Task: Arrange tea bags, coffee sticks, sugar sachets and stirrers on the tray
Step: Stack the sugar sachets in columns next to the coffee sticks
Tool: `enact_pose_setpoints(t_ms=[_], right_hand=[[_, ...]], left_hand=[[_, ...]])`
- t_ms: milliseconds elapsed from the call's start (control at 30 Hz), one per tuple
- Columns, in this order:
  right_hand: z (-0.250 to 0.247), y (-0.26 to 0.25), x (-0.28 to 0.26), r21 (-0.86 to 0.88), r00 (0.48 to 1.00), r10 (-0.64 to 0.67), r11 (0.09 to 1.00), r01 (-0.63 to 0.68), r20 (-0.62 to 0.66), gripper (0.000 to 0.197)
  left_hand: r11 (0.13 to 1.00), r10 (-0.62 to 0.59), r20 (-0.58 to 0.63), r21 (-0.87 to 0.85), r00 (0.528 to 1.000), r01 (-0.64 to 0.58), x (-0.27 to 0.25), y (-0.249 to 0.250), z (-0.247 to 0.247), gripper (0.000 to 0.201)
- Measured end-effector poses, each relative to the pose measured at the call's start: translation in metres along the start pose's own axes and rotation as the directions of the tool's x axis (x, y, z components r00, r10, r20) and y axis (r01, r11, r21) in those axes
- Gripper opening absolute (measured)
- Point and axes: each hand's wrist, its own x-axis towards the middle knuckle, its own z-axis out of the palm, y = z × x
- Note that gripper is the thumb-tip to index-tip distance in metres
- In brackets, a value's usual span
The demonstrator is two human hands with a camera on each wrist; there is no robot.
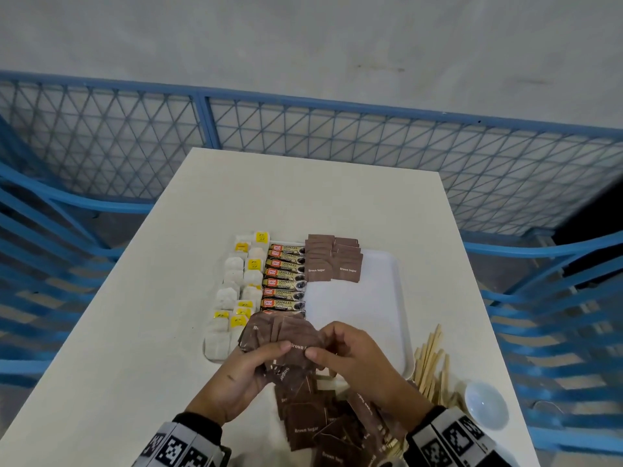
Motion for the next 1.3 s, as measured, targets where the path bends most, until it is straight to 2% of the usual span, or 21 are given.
enact_pose_setpoints(t_ms=[200, 300, 400, 467, 600, 700, 867, 967, 1167, 1300], right_hand=[[-0.003, 0.002, 0.007, 0.093, 0.993, 0.078, 0.992, -0.086, 0.083, 0.001], [-0.006, 0.004, 0.012, 0.122, 0.984, 0.112, 0.984, -0.129, 0.141, 0.005], [-0.01, 0.006, 0.02, 0.161, 0.981, 0.124, 0.976, -0.148, 0.146, 0.009], [-0.017, 0.008, 0.028, 0.219, 0.988, 0.125, 0.966, -0.141, 0.089, 0.008], [-0.039, 0.021, 0.053, 0.309, 0.976, 0.175, 0.943, -0.127, -0.132, 0.014], [-0.06, 0.032, 0.076, 0.284, 0.925, 0.226, 0.949, -0.138, -0.307, 0.011], [-0.086, 0.046, 0.109, 0.05, 0.817, 0.211, 0.975, -0.218, -0.537, 0.016], [-0.092, 0.053, 0.125, -0.041, 0.804, 0.184, 0.967, -0.25, -0.566, 0.021], [-0.091, 0.052, 0.14, -0.171, 0.805, 0.139, 0.943, -0.285, -0.577, 0.018], [-0.089, 0.051, 0.141, -0.197, 0.804, 0.117, 0.94, -0.28, -0.583, 0.028]], left_hand=[[1.0, -0.025, -0.016, -0.006, 1.0, 0.025, 0.002, -0.002, -0.01, 0.067], [1.0, -0.024, -0.034, -0.011, 0.999, 0.024, 0.004, -0.004, -0.013, 0.068], [1.0, -0.001, -0.063, -0.014, 0.998, 0.0, 0.007, -0.004, -0.014, 0.063], [0.999, 0.005, -0.074, -0.043, 0.997, -0.008, 0.008, -0.002, -0.016, 0.061], [0.994, 0.02, -0.046, -0.107, 0.999, -0.025, 0.009, 0.003, -0.022, 0.078], [0.993, 0.021, -0.068, -0.11, 0.997, -0.028, 0.012, 0.004, -0.028, 0.065], [0.994, -0.014, -0.095, -0.106, 0.995, 0.004, 0.013, 0.001, -0.034, 0.061], [0.995, -0.024, -0.089, -0.099, 0.996, 0.016, 0.012, 0.001, -0.034, 0.051], [0.993, -0.05, -0.092, -0.107, 0.995, 0.04, 0.014, -0.001, -0.035, 0.05], [0.994, -0.055, -0.101, -0.098, 0.993, 0.046, 0.016, -0.004, -0.036, 0.051]])
